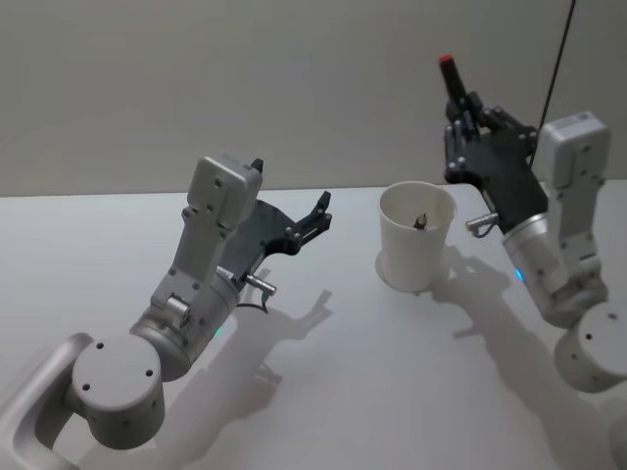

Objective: Place the pen into the pen holder.

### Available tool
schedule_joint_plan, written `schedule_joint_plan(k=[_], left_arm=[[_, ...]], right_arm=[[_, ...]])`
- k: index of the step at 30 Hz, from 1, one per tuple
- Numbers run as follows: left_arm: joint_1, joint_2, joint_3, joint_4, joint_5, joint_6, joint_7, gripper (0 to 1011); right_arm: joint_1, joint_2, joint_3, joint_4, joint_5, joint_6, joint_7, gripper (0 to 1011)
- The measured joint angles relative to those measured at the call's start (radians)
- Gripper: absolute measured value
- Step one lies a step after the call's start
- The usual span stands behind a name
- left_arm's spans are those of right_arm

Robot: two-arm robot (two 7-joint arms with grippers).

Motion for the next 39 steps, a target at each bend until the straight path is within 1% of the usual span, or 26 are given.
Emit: schedule_joint_plan(k=[13, 23, 29, 39], left_arm=[[0.000, 0.000, 0.000, 0.000, 0.000, 0.000, 0.000, 1001], [0.000, 0.000, 0.000, 0.000, 0.000, 0.000, 0.000, 1001], [0.000, 0.000, 0.000, 0.000, 0.000, 0.000, 0.000, 1001], [0.000, 0.000, 0.000, 0.000, 0.000, 0.000, 0.000, 1001]], right_arm=[[0.071, -0.047, -0.020, 0.143, -0.050, -0.072, -0.013, 178], [0.115, -0.073, -0.026, 0.236, -0.062, -0.107, -0.020, 177], [0.137, -0.086, -0.031, 0.278, -0.063, -0.122, -0.021, 178], [0.156, -0.099, -0.036, 0.318, -0.063, -0.141, -0.021, 178]])
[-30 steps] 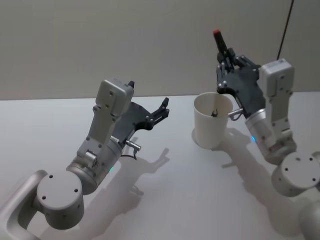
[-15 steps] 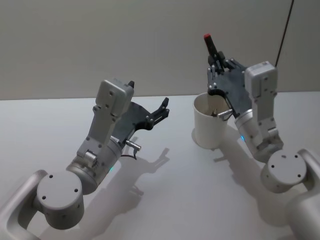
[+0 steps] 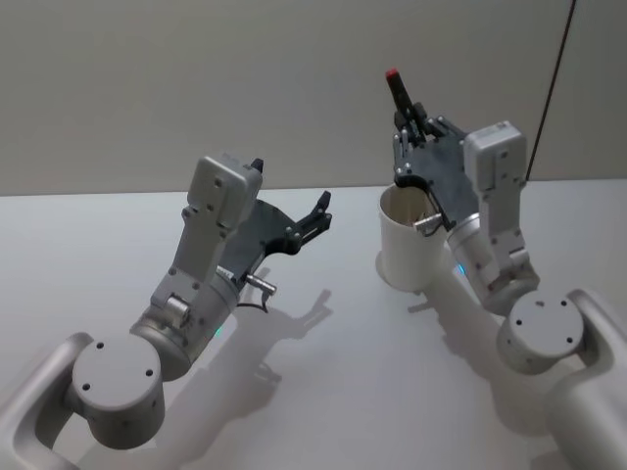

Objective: Place the pen into the pen holder.

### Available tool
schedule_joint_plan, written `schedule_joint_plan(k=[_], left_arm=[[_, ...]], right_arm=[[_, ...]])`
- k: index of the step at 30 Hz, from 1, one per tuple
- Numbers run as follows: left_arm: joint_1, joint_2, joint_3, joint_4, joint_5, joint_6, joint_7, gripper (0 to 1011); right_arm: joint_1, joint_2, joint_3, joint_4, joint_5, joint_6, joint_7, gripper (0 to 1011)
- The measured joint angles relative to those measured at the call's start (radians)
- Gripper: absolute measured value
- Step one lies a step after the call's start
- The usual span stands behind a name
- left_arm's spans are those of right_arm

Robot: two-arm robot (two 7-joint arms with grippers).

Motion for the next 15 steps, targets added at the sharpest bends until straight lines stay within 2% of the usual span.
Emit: schedule_joint_plan(k=[3, 15], left_arm=[[0.000, 0.000, 0.000, 0.000, 0.000, 0.000, 0.000, 1001], [0.000, 0.000, 0.000, 0.000, 0.000, 0.000, 0.000, 1001]], right_arm=[[0.005, -0.003, -0.001, 0.009, 0.000, -0.004, 0.000, 201], [0.013, -0.009, -0.003, 0.025, 0.000, -0.010, 0.001, 578]])
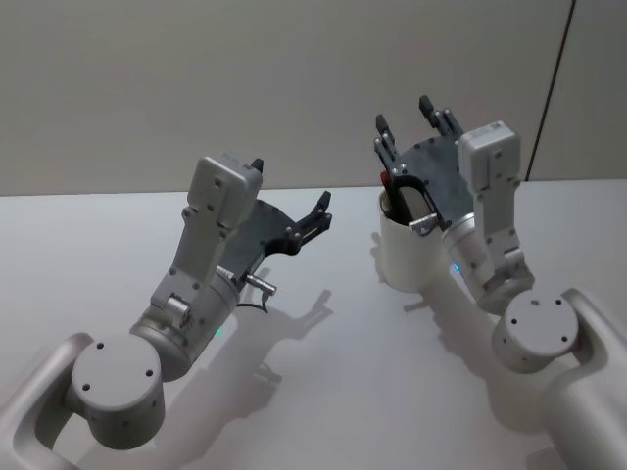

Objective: Place the pen into the pen holder.

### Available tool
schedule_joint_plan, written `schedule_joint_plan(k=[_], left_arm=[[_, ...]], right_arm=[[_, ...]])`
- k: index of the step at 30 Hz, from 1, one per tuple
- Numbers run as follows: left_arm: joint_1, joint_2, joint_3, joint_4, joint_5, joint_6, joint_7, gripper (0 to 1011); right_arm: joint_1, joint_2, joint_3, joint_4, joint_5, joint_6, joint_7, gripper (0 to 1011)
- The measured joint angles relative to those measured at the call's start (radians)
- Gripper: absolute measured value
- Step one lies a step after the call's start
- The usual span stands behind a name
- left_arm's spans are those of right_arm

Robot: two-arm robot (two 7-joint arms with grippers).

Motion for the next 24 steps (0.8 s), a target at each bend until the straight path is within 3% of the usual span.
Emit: schedule_joint_plan(k=[12, 15, 24], left_arm=[[0.000, 0.000, 0.000, 0.000, 0.000, 0.000, 0.000, 1001], [0.000, 0.000, 0.000, 0.000, 0.000, 0.000, 0.000, 1001], [0.000, 0.000, 0.000, 0.000, 0.000, 0.000, 0.000, 1001]], right_arm=[[-0.004, 0.001, 0.001, -0.010, 0.012, 0.010, 0.005, 949], [-0.015, 0.005, 0.005, -0.034, 0.033, 0.031, 0.007, 1001], [-0.074, 0.034, 0.027, -0.160, 0.117, 0.130, 0.004, 1002]])
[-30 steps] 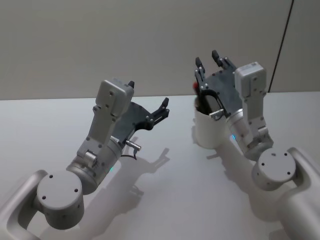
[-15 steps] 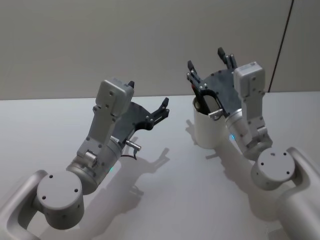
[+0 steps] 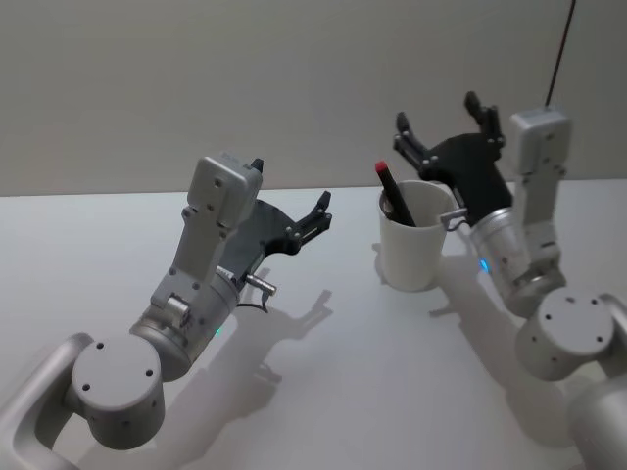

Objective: Place the pen into the pen holder.

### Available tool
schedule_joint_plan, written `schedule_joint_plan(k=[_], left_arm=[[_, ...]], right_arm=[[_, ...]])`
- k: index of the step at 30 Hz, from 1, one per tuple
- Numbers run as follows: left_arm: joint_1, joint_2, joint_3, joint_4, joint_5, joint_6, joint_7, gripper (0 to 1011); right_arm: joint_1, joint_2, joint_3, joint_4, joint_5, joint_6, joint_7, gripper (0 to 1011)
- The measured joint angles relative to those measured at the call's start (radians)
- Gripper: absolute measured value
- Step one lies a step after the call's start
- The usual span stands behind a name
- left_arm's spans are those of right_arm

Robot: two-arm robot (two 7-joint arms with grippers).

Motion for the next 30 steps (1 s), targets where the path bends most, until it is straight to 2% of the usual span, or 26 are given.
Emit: schedule_joint_plan(k=[12, 21, 30], left_arm=[[0.000, 0.000, 0.000, 0.000, 0.000, 0.000, 0.000, 1001], [0.000, 0.000, 0.000, 0.000, 0.000, 0.000, 0.000, 1001], [0.000, 0.000, 0.000, 0.000, 0.000, 0.000, 0.000, 1001]], right_arm=[[-0.090, 0.051, 0.034, -0.166, 0.073, 0.113, -0.032, 1002], [-0.105, 0.063, 0.035, -0.184, 0.082, 0.125, -0.032, 1002], [-0.173, 0.119, 0.038, -0.270, 0.124, 0.180, -0.019, 1002]])
